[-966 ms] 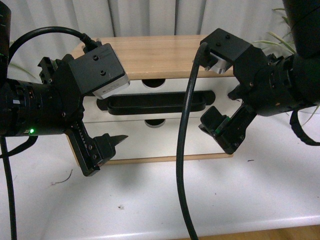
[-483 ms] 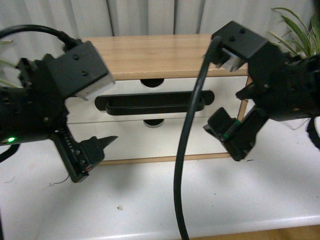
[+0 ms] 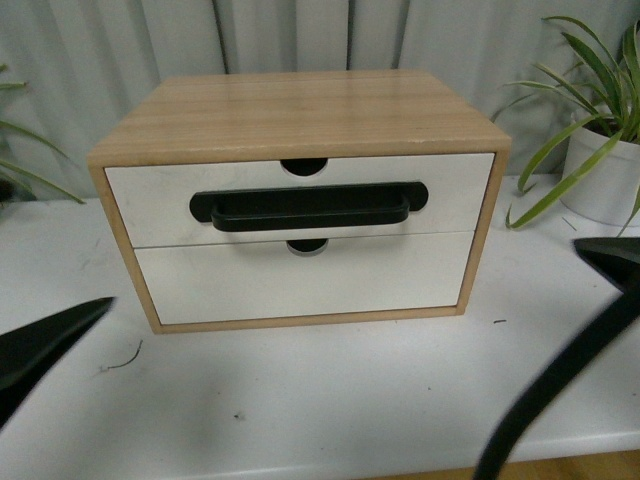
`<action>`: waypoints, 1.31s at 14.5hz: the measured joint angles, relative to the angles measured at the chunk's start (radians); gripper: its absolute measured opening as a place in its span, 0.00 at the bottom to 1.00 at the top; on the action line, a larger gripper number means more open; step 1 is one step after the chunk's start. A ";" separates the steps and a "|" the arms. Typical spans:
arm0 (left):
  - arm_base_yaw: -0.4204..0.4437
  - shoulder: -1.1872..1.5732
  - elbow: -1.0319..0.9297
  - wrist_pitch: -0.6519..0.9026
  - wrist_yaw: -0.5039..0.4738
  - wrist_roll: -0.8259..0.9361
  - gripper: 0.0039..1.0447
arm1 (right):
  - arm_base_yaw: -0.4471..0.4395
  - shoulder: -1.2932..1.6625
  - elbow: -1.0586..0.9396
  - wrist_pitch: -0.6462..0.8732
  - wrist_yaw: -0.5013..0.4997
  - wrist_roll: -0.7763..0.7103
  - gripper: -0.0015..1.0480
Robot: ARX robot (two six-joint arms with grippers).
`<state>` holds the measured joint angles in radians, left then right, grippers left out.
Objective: Close drawer sideways
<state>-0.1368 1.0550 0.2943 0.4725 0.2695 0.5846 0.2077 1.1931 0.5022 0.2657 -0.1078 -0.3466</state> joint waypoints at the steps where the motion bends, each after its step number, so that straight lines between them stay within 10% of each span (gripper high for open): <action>1: 0.029 -0.079 -0.035 -0.022 -0.008 -0.036 0.94 | 0.000 -0.074 -0.051 -0.008 0.024 0.027 0.94; 4: 0.134 -0.331 -0.129 -0.108 -0.002 -0.153 0.94 | 0.000 -0.315 -0.184 -0.080 0.101 0.123 0.94; 6: 0.415 -0.609 -0.270 -0.143 0.007 -0.405 0.94 | -0.007 -0.634 -0.330 -0.170 0.238 0.356 0.94; 8: 0.405 -0.607 -0.284 -0.072 0.000 -0.446 0.89 | -0.005 -0.627 -0.361 -0.052 0.261 0.367 0.90; 9: 0.327 -0.703 -0.283 -0.118 -0.076 -0.552 0.59 | -0.057 -0.694 -0.480 0.202 0.265 0.353 0.61; 14: 0.125 -0.843 -0.283 -0.252 -0.251 -0.579 0.01 | -0.213 -0.860 -0.491 0.072 0.111 0.349 0.02; 19: 0.136 -1.046 -0.282 -0.476 -0.270 -0.581 0.01 | -0.208 -0.967 -0.491 -0.040 0.109 0.346 0.02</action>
<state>-0.0006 0.0086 0.0120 -0.0032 -0.0006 0.0036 -0.0002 0.2256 0.0116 0.2253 0.0013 -0.0002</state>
